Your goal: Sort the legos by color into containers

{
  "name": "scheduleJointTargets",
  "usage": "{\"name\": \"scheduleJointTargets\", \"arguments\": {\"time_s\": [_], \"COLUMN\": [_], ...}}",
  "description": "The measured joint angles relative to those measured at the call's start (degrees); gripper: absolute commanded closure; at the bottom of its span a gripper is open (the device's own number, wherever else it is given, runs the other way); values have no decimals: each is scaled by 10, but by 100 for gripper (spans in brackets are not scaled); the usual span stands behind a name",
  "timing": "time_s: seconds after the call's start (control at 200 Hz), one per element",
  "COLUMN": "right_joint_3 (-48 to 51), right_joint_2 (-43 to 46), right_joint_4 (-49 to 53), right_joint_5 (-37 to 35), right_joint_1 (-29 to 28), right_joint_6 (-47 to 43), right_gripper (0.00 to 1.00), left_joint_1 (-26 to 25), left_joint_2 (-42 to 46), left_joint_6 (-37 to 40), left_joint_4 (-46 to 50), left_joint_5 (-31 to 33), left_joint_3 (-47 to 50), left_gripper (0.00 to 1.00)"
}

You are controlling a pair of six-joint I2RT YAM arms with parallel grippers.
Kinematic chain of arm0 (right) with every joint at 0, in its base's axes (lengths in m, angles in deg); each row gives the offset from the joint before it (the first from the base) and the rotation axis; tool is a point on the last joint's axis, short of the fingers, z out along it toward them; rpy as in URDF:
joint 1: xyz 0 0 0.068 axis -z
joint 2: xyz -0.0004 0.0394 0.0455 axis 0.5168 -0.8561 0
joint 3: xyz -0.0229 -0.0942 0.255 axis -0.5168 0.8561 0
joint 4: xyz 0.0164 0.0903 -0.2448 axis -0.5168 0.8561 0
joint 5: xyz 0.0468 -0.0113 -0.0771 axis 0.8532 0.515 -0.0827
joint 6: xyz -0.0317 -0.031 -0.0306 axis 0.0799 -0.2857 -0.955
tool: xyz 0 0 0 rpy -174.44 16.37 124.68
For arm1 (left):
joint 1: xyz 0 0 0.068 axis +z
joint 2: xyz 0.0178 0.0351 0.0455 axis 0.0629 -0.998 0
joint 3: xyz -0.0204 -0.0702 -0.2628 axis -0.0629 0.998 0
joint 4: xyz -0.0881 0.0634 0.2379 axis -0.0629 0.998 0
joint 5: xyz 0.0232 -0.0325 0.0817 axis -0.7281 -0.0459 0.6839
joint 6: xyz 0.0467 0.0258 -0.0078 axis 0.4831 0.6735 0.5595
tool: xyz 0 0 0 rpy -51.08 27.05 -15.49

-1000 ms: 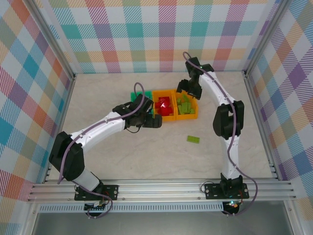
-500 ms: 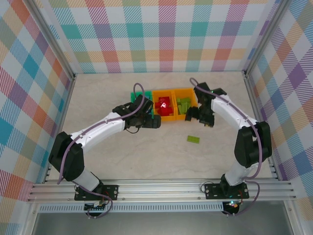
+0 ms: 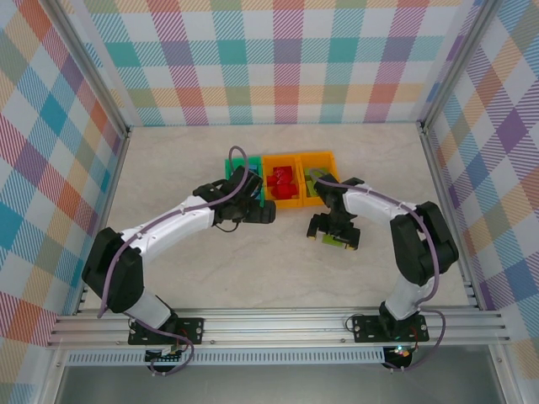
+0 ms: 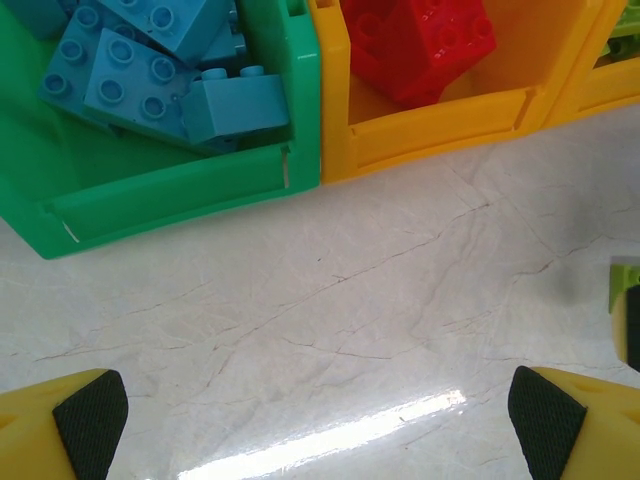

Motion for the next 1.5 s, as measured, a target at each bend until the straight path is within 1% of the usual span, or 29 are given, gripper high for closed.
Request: {"name": "scheduleJointTargets", "arguments": {"time_s": [0.13, 0.33, 0.38, 0.44, 0.485, 0.66, 0.925, 1.03, 1.325, 1.405, 1.5], "right_joint_3": [1, -5, -9, -13, -14, -11, -15, -37, -228, -280, -346], "right_joint_2": [-9, -47, -51, -54, -54, -50, -48, -49, -57, -77, -120], "right_joint_4": [-14, -37, -37, -37, -41, -45, -40, -26, 21, 35, 48], "right_joint_5": [-12, -17, -18, -16, -16, -10, -5, -3, -3, 1, 8], "right_joint_1": [0, 0, 0, 0, 0, 1, 1, 1, 20, 34, 53], "right_joint_6": [3, -17, -27, -41, -44, -59, -64, -74, -105, -105, -104], "right_gripper": [2, 10, 15, 29, 35, 42, 42, 42, 42, 42, 42], "left_joint_1": [0, 0, 0, 0, 0, 0, 0, 0, 3, 3, 3], "left_joint_2": [14, 16, 16, 16, 16, 18, 18, 18, 18, 18, 18], "left_joint_6": [0, 0, 0, 0, 0, 0, 0, 0, 0, 0, 0], "left_joint_4": [0, 0, 0, 0, 0, 0, 0, 0, 0, 0, 0], "left_joint_5": [5, 6, 6, 6, 8, 10, 10, 10, 10, 10, 10], "left_joint_3": [6, 6, 6, 6, 6, 15, 16, 16, 16, 16, 16], "left_gripper": [0, 0, 0, 0, 0, 0, 0, 0, 0, 0, 0]}}
